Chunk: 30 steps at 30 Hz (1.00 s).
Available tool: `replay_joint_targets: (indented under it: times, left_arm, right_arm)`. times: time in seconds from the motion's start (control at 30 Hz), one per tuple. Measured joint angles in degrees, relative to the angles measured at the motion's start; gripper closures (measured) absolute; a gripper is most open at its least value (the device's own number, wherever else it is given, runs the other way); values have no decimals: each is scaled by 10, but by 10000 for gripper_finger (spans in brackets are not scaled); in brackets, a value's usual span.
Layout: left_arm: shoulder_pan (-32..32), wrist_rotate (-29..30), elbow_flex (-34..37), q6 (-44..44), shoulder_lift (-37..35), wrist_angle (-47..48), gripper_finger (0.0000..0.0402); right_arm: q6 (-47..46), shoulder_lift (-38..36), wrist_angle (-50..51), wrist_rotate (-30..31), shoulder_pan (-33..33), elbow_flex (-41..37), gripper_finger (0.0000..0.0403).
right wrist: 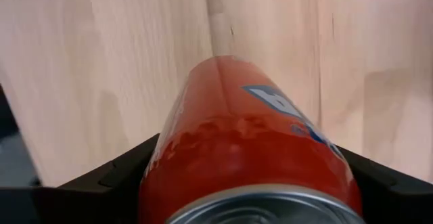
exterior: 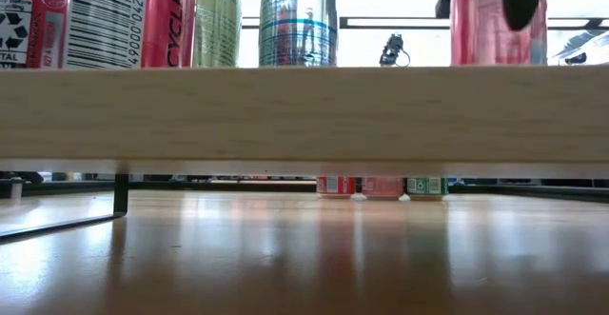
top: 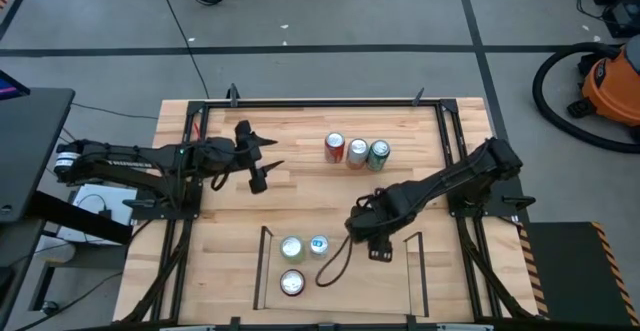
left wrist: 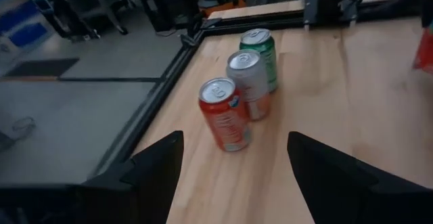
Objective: Place canned beverage on shelf
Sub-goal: Put the right orange soda can on the shelf
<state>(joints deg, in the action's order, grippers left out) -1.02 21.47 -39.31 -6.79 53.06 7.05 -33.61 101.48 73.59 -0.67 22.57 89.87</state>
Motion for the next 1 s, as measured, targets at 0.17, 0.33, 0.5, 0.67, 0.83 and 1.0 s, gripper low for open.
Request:
replay_joint_targets:
  times: [0.17, 0.33, 0.5, 0.67, 0.83, 1.0]
  left_arm:
    - [21, -2, 0, 50, 0, 0, 127]
    - [55, -3, 0, 92, 0, 4, 127]
    - [87, -3, 0, 117, 0, 5, 127]
    - [106, -3, 0, 144, 0, 3, 127]
    - [110, -3, 0, 169, 2, 3, 127]
    - [110, -3, 0, 182, 2, 5, 127]
  right_arm:
    - [-90, 21, 11, -38, 11, 23, 76]
    - [-162, 28, 15, -49, 36, 17, 76]
    - [-210, 29, 9, -48, 67, -1, 76]
    - [-238, 33, -3, -52, 82, -9, 76]
    - [-247, 34, -42, -49, 72, -9, 76]
    - [-229, 46, -48, -41, 57, -9, 76]
